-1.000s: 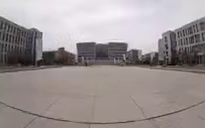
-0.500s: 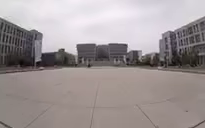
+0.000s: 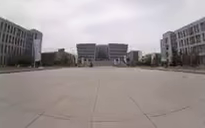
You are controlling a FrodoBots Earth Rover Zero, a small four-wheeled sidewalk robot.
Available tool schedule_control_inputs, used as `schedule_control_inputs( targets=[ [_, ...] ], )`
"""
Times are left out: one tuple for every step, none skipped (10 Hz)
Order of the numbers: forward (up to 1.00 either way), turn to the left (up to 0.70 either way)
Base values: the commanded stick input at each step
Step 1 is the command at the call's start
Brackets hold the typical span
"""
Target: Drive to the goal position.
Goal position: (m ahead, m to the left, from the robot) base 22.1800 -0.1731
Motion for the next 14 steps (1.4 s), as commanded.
schedule_control_inputs(
  targets=[
    [0.68,0.15],
    [0.68,0.15],
    [0.68,0.15],
    [0.68,0.15],
    [0.68,0.15],
    [0.68,0.15],
    [0.68,0.12],
    [0.69,0.03],
    [0.70,0.01],
    [0.70,0.01],
    [0.70,0.01],
    [0.70,0.01],
    [0.70,0.01],
    [0.70,0.01]
  ],
)
